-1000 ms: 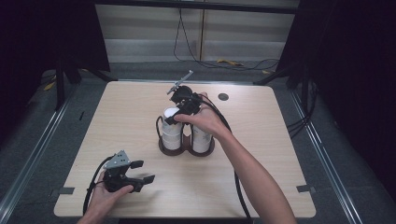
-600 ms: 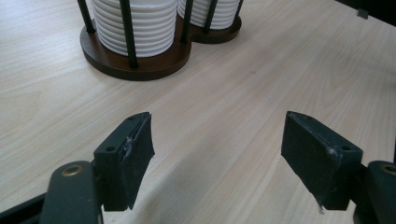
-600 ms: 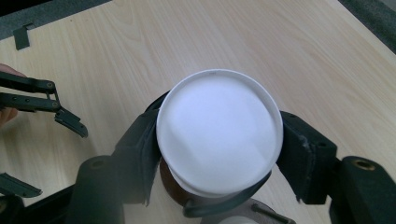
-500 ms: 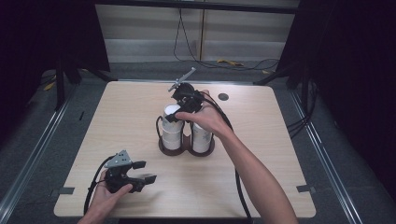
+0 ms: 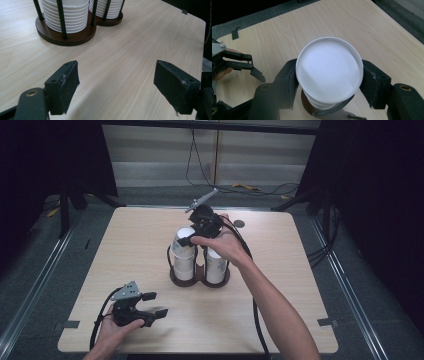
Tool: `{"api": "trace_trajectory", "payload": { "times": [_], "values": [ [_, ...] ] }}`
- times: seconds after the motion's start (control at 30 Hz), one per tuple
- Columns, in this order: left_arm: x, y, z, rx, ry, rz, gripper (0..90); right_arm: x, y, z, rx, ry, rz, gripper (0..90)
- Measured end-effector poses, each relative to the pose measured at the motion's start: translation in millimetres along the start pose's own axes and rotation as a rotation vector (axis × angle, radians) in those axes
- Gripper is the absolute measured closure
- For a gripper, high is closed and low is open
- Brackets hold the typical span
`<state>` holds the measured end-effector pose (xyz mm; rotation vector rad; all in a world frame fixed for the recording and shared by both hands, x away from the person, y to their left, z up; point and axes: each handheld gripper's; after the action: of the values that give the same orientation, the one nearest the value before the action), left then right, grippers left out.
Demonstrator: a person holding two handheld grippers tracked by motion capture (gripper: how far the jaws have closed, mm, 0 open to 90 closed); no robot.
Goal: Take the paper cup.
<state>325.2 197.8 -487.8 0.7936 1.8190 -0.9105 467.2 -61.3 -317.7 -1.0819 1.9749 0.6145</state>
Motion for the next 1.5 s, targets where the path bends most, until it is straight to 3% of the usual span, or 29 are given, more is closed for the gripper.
{"api": "trace_trajectory", "payload": {
  "times": [0.33, 0.57, 0.83, 1.33, 1.5],
  "values": [
    [0.2, 1.7, 2.0, 0.014, 0.001, -0.022, 19.9, -2.7, 1.5, -8.8, -0.002, -0.051, -0.003, 37.6],
    [-5.0, 0.9, 2.4, 0.023, -0.028, -0.014, 22.8, -1.2, 1.1, -20.0, -0.001, -0.096, 0.013, 37.8],
    [-11.7, 4.7, 6.1, 0.010, -0.019, -0.013, 19.3, 5.3, 4.8, -34.2, -0.015, -0.127, 0.015, 37.9],
    [-36.6, 1.8, 13.3, 0.022, -0.064, 0.020, 17.3, 22.4, 20.5, -53.9, -0.063, -0.193, 0.026, 37.9],
    [-45.1, 0.9, 18.6, 0.042, -0.071, 0.050, 17.3, 30.6, 26.5, -56.3, -0.076, -0.193, 0.023, 37.9]
  ]
}}
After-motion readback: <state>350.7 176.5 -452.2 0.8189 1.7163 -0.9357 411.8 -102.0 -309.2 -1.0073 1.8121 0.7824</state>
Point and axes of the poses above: each handheld gripper's, and its own axes: z roughly forward along the jaws, x roughly out of its underside, y roughly to its left, and after that the axes turned 12 degrees about -y, right-handed
